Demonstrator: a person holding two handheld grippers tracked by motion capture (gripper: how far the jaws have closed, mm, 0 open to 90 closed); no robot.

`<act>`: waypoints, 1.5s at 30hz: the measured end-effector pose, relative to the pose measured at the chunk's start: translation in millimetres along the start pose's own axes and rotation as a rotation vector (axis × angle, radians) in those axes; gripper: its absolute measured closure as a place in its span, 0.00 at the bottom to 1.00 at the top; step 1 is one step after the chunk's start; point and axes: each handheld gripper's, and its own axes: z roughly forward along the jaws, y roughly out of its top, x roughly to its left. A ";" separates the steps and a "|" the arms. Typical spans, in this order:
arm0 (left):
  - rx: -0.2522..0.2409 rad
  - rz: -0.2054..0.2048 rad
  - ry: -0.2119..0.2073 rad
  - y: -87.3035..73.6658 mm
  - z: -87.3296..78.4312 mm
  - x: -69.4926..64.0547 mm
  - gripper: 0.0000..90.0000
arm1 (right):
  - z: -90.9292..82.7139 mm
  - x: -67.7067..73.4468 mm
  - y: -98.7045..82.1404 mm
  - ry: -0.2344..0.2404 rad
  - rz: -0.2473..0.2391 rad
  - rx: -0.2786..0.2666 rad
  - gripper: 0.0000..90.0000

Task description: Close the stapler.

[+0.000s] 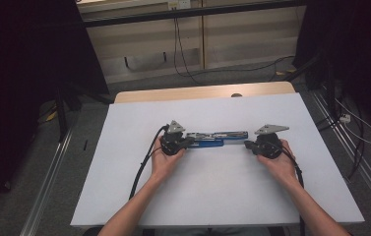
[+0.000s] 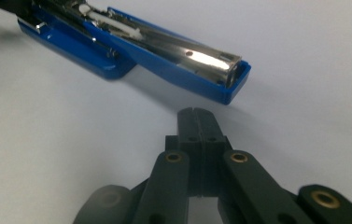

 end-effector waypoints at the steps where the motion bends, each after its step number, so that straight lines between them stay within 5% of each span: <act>1: -0.001 -0.002 -0.002 -0.2 0.0 0.5 1.00 | -0.3 -0.3 0.3 -0.005 -0.002 -0.003 1.00; 15: -0.003 0.005 -0.003 -0.5 -0.1 0.9 1.00 | 9.7 -3.0 5.0 -0.027 -0.010 0.047 1.00; 18: -0.004 0.000 -0.005 -0.5 0.0 0.5 1.00 | 12.7 -2.2 6.5 -0.032 -0.036 0.043 1.00; 45: -0.011 -0.024 -0.011 -0.7 1.2 -0.5 1.00 | 16.9 -2.0 6.9 -0.040 -0.010 0.014 1.00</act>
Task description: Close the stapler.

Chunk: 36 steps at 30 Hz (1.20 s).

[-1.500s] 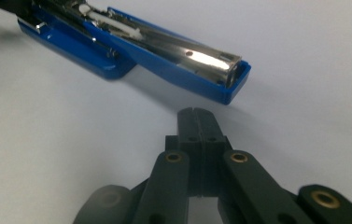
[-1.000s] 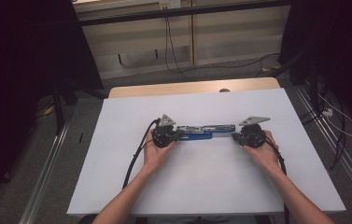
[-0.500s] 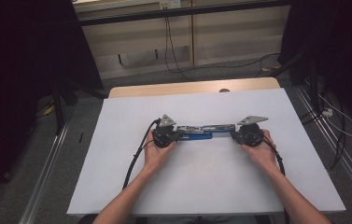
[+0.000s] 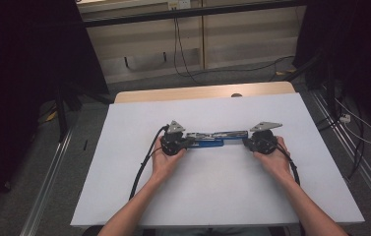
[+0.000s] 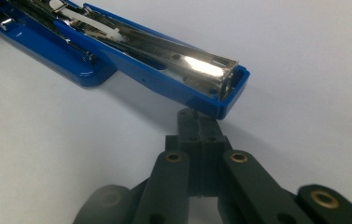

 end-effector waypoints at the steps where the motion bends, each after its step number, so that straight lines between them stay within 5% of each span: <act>1: 0.001 0.007 0.003 0.1 -0.1 0.2 1.00 | 0.1 0.0 0.0 0.000 0.001 0.000 1.00; 36: -0.004 -0.001 -0.006 -0.1 0.7 0.1 1.00 | -1.2 1.6 3.6 0.012 0.011 -0.067 1.00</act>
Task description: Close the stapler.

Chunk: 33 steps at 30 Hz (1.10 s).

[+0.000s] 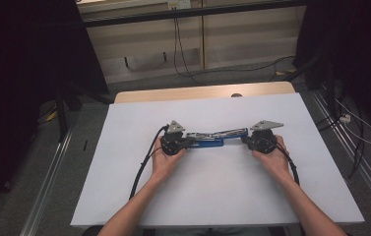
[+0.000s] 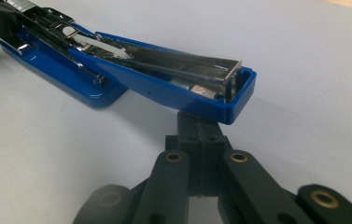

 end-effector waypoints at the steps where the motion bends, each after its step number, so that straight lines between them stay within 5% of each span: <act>1: -0.001 0.000 0.000 0.0 0.1 -0.1 1.00 | 0.1 0.0 0.1 0.003 0.001 -0.001 1.00; 15: 0.000 0.004 -0.002 0.0 0.5 -0.5 1.00 | 1.7 -1.2 0.1 -0.010 0.015 -0.019 1.00; 33: 0.000 -0.007 -0.005 -1.8 -1.7 0.1 1.00 | -4.9 0.7 7.0 0.011 0.032 -0.123 1.00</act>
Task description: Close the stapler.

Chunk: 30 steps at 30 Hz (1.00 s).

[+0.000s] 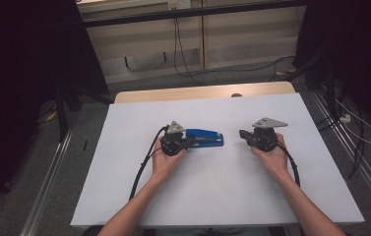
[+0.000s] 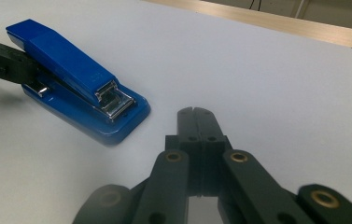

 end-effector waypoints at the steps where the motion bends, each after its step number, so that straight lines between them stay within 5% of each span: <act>1: -0.006 -0.010 -0.006 -0.5 -0.2 0.5 1.00 | -0.4 -0.3 0.0 -0.001 0.004 -0.001 1.00; 5: -0.003 0.002 0.000 -1.4 -2.7 2.9 1.00 | -1.3 -0.8 -0.1 0.004 0.009 -0.014 1.00; 7: -0.007 -0.026 -0.011 -2.5 -3.5 3.2 0.99 | -1.7 -0.3 0.0 0.008 0.015 -0.020 1.00; 19: 0.003 0.006 0.009 -7.0 -20.6 1.9 0.86 | -1.8 0.8 0.3 0.027 0.024 -0.026 0.92; 26: -0.052 -0.017 0.042 -11.2 -30.3 2.7 0.65 | -3.1 1.0 1.2 0.034 0.049 -0.030 0.75; 30: -0.076 -0.018 0.072 -9.7 -33.0 1.4 0.43 | -4.3 3.6 2.2 0.040 0.047 -0.040 0.57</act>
